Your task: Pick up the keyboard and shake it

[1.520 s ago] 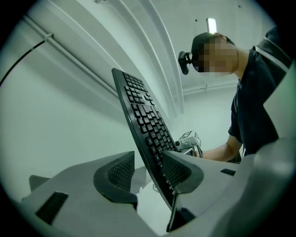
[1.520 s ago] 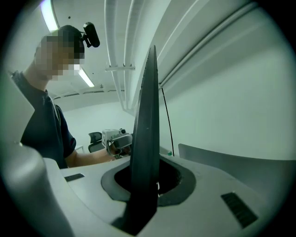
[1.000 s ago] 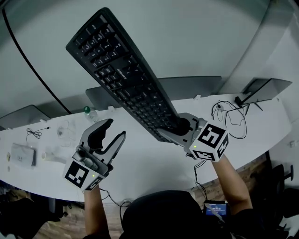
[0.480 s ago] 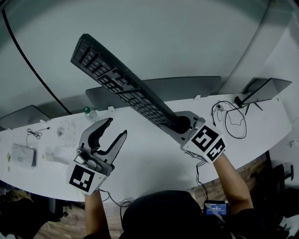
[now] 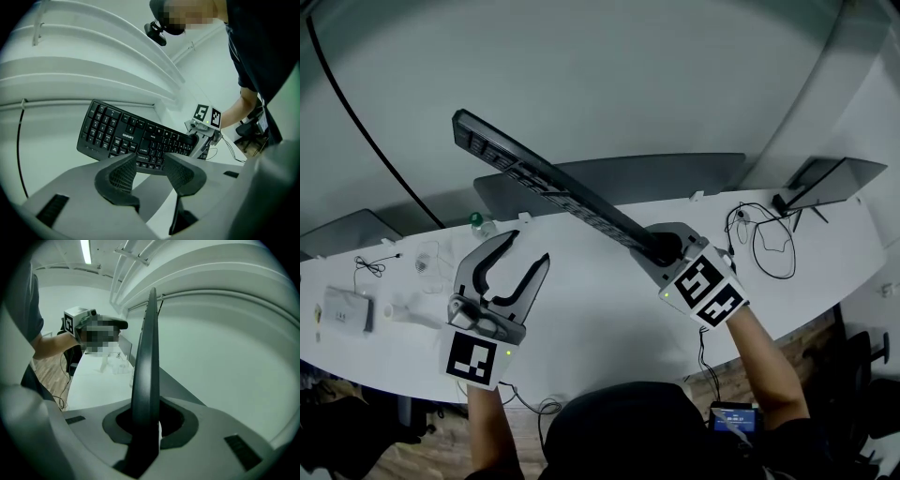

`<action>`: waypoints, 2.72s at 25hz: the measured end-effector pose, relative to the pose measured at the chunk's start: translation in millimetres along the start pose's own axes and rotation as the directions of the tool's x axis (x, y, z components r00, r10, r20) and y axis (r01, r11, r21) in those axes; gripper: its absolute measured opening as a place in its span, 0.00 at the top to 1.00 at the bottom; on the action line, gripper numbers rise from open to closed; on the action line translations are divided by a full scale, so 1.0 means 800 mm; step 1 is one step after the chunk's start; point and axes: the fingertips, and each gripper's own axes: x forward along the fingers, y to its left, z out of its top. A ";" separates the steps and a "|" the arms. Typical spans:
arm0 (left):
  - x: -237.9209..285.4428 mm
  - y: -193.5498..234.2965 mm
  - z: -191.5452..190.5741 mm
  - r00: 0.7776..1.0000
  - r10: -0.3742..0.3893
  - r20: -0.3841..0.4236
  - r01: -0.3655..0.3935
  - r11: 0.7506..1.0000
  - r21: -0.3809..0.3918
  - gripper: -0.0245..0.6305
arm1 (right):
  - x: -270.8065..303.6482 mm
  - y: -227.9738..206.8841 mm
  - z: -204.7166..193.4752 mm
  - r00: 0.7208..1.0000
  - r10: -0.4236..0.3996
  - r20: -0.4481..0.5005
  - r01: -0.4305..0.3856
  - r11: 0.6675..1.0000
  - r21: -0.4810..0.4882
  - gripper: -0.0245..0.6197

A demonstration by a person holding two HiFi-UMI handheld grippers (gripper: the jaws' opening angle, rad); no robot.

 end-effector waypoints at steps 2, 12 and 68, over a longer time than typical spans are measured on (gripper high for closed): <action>0.001 0.001 0.002 1.000 -0.011 -0.015 0.012 0.997 0.077 0.65 | 0.001 -0.001 -0.002 1.000 -0.017 -0.021 0.017 0.999 -0.028 0.83; 0.006 -0.004 0.001 0.996 0.040 -0.076 -0.014 0.950 0.313 0.65 | 0.003 -0.017 -0.012 0.979 -0.168 -0.118 0.141 0.968 -0.206 0.83; 0.015 -0.029 -0.138 0.846 0.217 -0.486 0.266 0.619 0.739 0.78 | 0.001 0.004 -0.003 0.864 -0.483 -0.141 0.198 0.584 -0.787 0.81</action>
